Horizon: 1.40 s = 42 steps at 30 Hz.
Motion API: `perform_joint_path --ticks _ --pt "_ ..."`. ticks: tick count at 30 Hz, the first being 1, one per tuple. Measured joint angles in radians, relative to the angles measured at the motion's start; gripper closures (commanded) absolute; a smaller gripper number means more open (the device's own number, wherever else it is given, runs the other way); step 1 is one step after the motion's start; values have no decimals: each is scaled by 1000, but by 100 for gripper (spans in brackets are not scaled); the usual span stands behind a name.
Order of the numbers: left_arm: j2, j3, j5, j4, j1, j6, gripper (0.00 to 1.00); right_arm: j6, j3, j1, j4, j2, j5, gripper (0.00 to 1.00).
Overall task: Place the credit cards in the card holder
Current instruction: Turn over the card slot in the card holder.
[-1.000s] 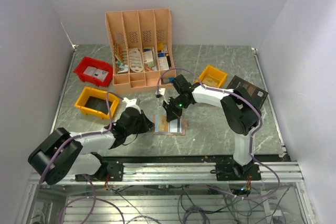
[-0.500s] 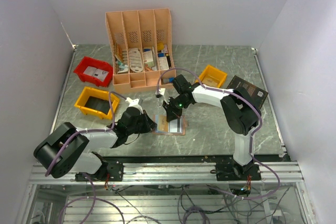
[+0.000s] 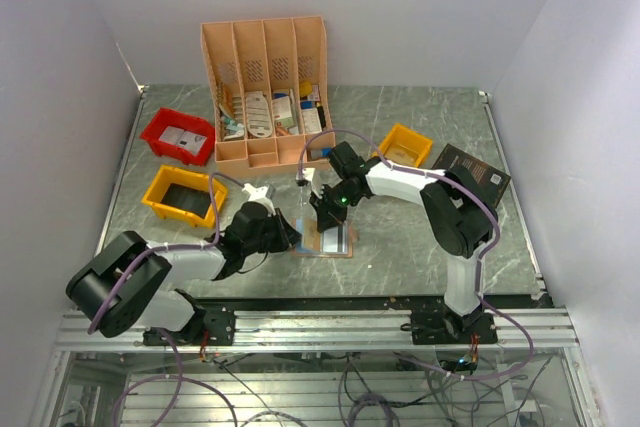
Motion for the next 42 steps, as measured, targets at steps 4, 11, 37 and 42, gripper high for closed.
perform_joint_path --ticks 4,11,37,42 --pt "4 6 11 2 0 0 90 -8 -1 -1 -8 -26 0 88" --pt "15 36 23 5 0 1 90 -52 -1 -18 -23 -139 -36 87" --pt "278 254 66 56 -114 20 87 -156 -8 -323 -110 -298 -304 80" --pt "273 270 61 26 -115 45 87 -161 -8 -348 -111 -298 -346 80"
